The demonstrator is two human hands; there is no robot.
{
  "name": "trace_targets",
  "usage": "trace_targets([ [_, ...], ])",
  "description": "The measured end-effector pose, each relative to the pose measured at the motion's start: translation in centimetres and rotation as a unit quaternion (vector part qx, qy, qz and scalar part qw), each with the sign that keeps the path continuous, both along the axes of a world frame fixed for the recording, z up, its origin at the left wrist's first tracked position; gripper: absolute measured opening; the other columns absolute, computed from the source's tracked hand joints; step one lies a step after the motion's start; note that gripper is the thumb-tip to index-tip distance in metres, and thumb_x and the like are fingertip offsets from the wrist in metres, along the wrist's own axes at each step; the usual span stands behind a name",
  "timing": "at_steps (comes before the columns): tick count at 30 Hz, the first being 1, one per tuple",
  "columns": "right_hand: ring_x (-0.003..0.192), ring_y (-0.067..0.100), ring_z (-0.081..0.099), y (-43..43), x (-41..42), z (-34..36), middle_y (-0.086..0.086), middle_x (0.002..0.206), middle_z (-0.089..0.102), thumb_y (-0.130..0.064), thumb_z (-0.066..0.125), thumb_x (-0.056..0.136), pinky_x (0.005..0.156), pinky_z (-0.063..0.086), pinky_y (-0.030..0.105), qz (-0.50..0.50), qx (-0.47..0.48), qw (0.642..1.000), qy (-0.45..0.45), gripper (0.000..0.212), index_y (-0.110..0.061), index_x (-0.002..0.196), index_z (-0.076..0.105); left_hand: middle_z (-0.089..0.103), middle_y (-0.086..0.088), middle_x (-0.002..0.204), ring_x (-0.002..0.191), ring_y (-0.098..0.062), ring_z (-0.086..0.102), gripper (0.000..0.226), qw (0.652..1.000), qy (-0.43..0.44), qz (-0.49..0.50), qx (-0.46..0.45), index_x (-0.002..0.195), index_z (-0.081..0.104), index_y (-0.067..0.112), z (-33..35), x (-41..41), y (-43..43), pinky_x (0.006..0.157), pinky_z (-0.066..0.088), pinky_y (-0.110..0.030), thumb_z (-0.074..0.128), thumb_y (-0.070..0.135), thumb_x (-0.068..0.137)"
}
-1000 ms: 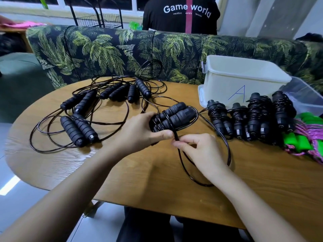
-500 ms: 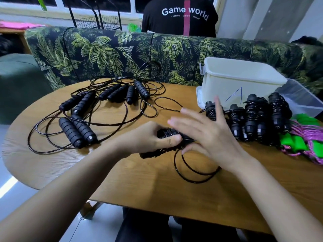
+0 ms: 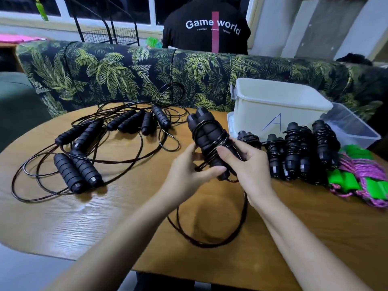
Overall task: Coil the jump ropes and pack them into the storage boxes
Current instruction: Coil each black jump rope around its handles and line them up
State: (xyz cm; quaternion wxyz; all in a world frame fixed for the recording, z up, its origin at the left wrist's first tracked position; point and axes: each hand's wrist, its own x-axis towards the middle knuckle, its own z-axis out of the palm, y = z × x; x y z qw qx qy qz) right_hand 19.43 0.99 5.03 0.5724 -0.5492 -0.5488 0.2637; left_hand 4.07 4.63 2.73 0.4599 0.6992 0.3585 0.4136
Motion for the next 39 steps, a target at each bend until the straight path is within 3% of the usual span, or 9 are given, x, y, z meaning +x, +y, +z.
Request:
trace_targets([
  [3,0.086,0.009,0.068,-0.2,0.4,-0.2,0.0,0.092,0.077,-0.029,0.069,0.089,0.082,0.051,0.029,0.012,-0.049,0.993,0.102,0.014,-0.017,0.094,0.076,0.075,-0.002,0.097,0.063,-0.017,0.064,0.049,1.0,-0.023,0.011,0.005,0.119,0.063,0.021,0.3,-0.5,1.1,0.063,0.053,-0.03,0.077,0.038,0.075],
  [9,0.102,0.019,0.071,-0.1,1.2,-0.5,0.001,0.1,0.077,-0.046,0.063,0.081,0.097,0.049,0.035,0.035,-0.117,0.969,0.213,0.041,-0.014,0.105,0.073,0.071,0.009,0.119,0.106,-0.009,0.065,0.056,0.994,0.019,-0.101,0.034,0.136,0.053,0.021,0.4,-0.8,3.6,0.094,0.052,-0.027,0.076,0.025,0.085],
  [13,0.109,0.016,0.067,0.7,1.4,-1.2,-0.003,0.111,0.074,-0.058,0.062,0.08,0.105,0.046,0.043,0.029,-0.125,0.973,0.192,0.053,-0.019,0.116,0.066,0.074,0.009,0.109,0.107,-0.006,0.066,0.044,0.992,-0.061,-0.104,-0.04,0.123,0.056,0.019,0.7,0.0,4.9,0.089,0.05,-0.019,0.072,0.015,0.082],
  [16,0.117,0.008,0.058,1.5,1.6,-2.3,-0.013,0.122,0.064,-0.076,0.056,0.075,0.108,0.042,0.042,-0.01,-0.132,0.985,0.11,0.069,-0.026,0.123,0.053,0.076,0.004,0.103,0.101,-0.008,0.069,0.044,0.99,-0.099,-0.081,-0.066,0.119,0.059,0.015,0.1,0.8,5.6,0.084,0.051,-0.019,0.067,0.01,0.076],
  [19,0.123,0.006,0.047,2.1,1.4,-3.0,-0.016,0.128,0.049,-0.044,0.047,0.096,0.1,0.035,0.023,-0.087,-0.068,0.992,-0.064,0.039,-0.034,0.133,0.038,0.076,0.001,0.102,0.099,-0.01,0.07,0.044,0.989,-0.106,-0.073,-0.079,0.118,0.06,0.014,-0.9,1.4,5.7,0.082,0.052,-0.018,0.068,0.011,0.075],
  [21,0.123,0.004,0.043,2.0,1.3,-3.3,-0.013,0.132,0.042,-0.029,0.049,0.099,0.092,0.033,0.018,-0.113,-0.013,0.98,-0.163,0.057,-0.035,0.151,0.026,0.076,-0.001,0.102,0.1,-0.013,0.071,0.047,0.99,-0.1,-0.06,-0.079,0.119,0.061,0.012,-1.6,1.4,5.8,0.082,0.053,-0.019,0.071,0.014,0.074],
  [27,0.146,0.018,0.019,1.3,0.8,-3.6,-0.001,0.163,0.01,-0.022,0.048,0.097,0.111,0.032,0.039,0.008,-0.065,0.942,-0.329,0.088,-0.068,0.139,-0.013,0.077,-0.005,0.094,0.094,-0.019,0.073,0.052,0.997,-0.07,0.003,-0.037,0.109,0.067,0.012,-2.4,1.0,5.8,0.085,0.058,-0.031,0.084,0.021,0.061],
  [32,0.144,0.029,0.014,1.2,0.2,-4.0,-0.008,0.159,-0.028,-0.049,0.063,0.086,0.103,0.044,0.044,0.001,-0.106,0.906,-0.41,0.096,-0.06,0.146,-0.012,0.077,-0.005,0.095,0.094,-0.018,0.074,0.058,0.998,-0.054,0.024,-0.009,0.111,0.067,0.002,-2.7,1.5,5.2,0.087,0.058,-0.035,0.086,0.023,0.061],
  [39,0.122,0.032,0.033,1.3,1.3,-4.8,-0.01,0.161,-0.028,-0.016,0.054,0.094,0.104,0.04,0.047,-0.038,-0.064,0.902,-0.425,0.084,-0.047,0.154,0.002,0.075,0.009,0.101,0.098,-0.006,0.07,0.065,0.993,0.111,-0.037,0.028,0.12,0.062,0.03,-2.8,0.2,5.3,0.09,0.056,-0.035,0.087,0.04,0.06],
])
